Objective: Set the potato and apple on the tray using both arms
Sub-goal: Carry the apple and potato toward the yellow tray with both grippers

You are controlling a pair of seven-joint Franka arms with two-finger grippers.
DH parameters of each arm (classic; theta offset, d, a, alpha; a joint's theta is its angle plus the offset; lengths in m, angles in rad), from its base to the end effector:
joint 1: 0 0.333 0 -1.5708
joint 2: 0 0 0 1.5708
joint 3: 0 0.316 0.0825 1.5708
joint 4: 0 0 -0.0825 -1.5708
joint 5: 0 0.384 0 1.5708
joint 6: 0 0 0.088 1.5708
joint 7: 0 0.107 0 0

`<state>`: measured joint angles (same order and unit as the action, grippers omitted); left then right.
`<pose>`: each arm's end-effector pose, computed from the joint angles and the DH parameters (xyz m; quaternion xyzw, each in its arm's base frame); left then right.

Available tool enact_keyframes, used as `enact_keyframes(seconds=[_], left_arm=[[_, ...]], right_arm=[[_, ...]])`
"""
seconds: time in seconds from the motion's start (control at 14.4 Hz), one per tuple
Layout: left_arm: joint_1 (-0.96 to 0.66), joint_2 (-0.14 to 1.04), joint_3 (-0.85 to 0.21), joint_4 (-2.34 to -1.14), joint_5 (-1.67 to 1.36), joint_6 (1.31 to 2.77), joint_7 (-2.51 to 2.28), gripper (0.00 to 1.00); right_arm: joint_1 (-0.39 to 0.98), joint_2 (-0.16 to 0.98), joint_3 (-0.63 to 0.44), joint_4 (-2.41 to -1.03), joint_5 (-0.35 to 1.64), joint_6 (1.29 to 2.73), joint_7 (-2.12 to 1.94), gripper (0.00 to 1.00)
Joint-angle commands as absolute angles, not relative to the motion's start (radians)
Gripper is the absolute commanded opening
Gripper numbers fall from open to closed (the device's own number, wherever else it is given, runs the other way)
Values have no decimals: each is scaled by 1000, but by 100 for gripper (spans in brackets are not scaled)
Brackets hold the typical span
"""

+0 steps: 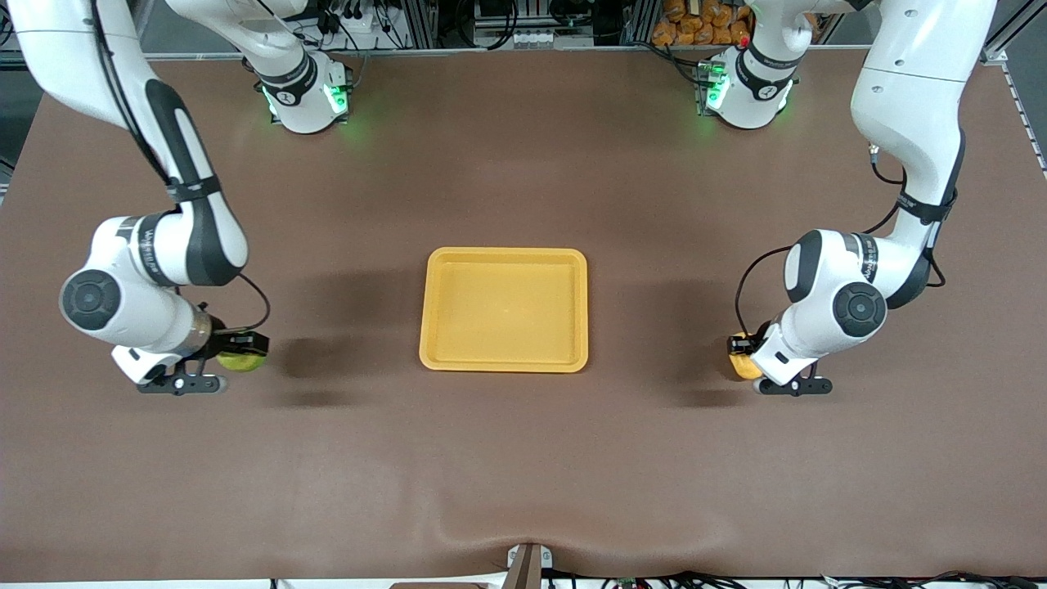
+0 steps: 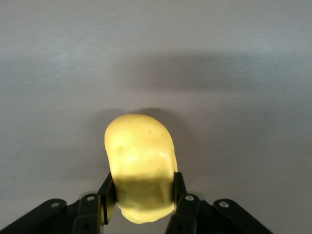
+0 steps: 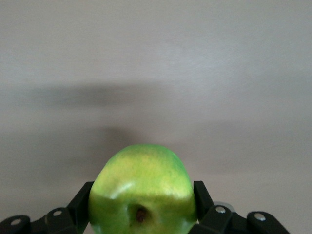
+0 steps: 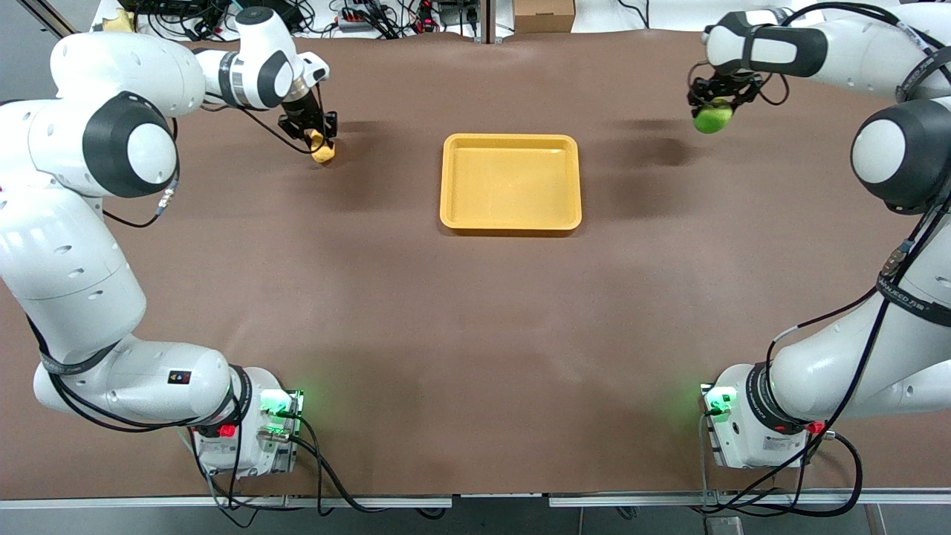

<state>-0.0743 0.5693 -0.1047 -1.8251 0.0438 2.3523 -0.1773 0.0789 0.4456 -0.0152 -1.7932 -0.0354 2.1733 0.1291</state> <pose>0.6356 -0.1101 0.2202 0.9997 -0.0089 -0.0213 0.0095 0.6428 0.0404 0.2970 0.9991 -0.0215 -0.0309 0.0206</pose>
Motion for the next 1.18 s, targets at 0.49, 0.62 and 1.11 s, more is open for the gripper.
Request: enact_keyframes(seconds=[0.49, 0.62, 1.11], left_arm=[[-288, 515, -110, -1700, 41, 2269, -202, 0], [-317, 520, -110, -1687, 44, 2269, -215, 0], [-425, 548, -109, -1657, 44, 2269, -345, 0]], right_arm=[[299, 420, 20, -1758, 70, 2152, 495, 0], [327, 422, 20, -1746, 87, 2152, 639, 0], [420, 440, 18, -1746, 86, 2157, 1136, 0]])
